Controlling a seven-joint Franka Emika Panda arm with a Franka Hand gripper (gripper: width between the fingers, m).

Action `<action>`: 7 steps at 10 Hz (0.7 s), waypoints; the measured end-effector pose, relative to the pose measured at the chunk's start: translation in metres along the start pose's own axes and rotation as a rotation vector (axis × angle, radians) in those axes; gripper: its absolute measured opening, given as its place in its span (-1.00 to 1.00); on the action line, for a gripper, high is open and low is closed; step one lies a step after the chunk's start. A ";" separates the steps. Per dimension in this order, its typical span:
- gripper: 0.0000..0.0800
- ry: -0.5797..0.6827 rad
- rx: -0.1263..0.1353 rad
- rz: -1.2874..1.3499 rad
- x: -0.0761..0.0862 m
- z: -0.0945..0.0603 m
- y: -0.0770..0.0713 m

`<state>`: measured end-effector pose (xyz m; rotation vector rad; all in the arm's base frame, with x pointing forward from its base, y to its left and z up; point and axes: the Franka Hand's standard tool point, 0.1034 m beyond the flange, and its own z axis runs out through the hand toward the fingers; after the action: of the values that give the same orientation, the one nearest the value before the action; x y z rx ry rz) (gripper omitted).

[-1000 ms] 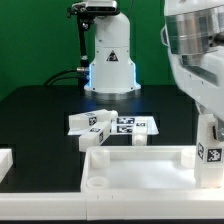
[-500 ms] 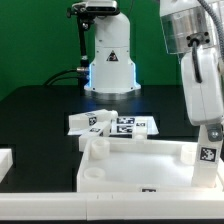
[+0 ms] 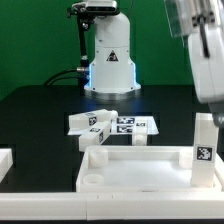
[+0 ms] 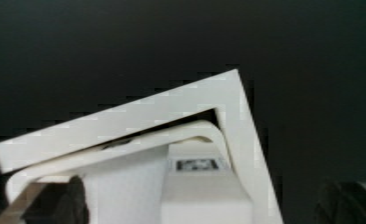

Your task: Assemble desk

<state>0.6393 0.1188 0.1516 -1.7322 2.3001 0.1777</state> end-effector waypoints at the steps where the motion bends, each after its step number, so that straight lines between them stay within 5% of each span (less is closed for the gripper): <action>1: 0.61 -0.005 0.000 -0.004 -0.001 -0.006 -0.001; 5: 0.62 0.003 -0.007 -0.047 0.002 0.002 0.001; 7: 0.62 0.001 0.000 -0.204 0.012 -0.009 0.001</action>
Offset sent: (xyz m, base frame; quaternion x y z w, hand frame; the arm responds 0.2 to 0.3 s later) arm 0.0000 0.0000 0.0000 0.0000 0.0000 0.0000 1.0000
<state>0.6344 0.1057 0.1566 -1.9522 2.1054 0.1372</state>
